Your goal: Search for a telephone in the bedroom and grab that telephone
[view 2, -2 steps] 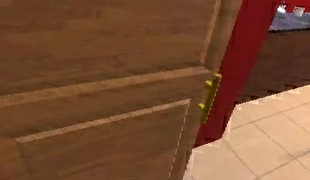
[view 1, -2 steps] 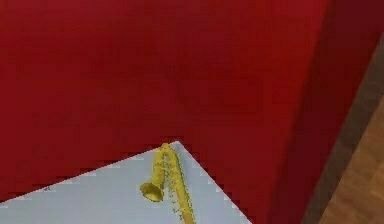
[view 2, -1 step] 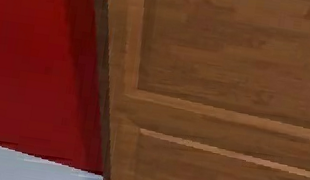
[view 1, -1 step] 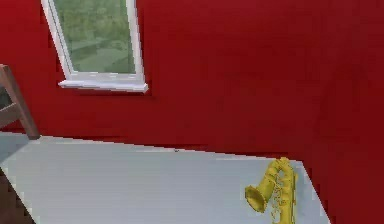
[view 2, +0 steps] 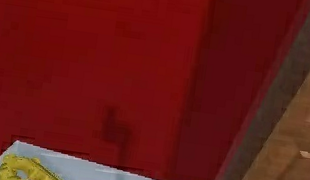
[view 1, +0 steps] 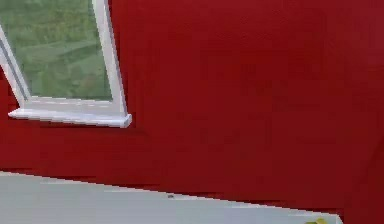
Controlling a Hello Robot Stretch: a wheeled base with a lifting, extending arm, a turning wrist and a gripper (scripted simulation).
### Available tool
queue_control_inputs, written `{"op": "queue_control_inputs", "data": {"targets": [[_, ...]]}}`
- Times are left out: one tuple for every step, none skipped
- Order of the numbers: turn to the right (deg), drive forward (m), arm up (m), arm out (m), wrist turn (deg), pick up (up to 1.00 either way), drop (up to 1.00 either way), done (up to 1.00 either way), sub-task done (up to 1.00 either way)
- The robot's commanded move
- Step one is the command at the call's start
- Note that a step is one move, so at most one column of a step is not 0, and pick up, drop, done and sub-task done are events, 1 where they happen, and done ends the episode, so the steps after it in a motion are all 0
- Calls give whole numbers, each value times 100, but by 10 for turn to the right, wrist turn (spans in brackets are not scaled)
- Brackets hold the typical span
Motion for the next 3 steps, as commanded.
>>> {"op": "queue_control_inputs", "data": {"targets": [[-450,0,0,0,0,0,0,0,0],[-60,0,0,0,0,0,0,0,0],[0,100,0,0,0,0,0,0,0]]}}
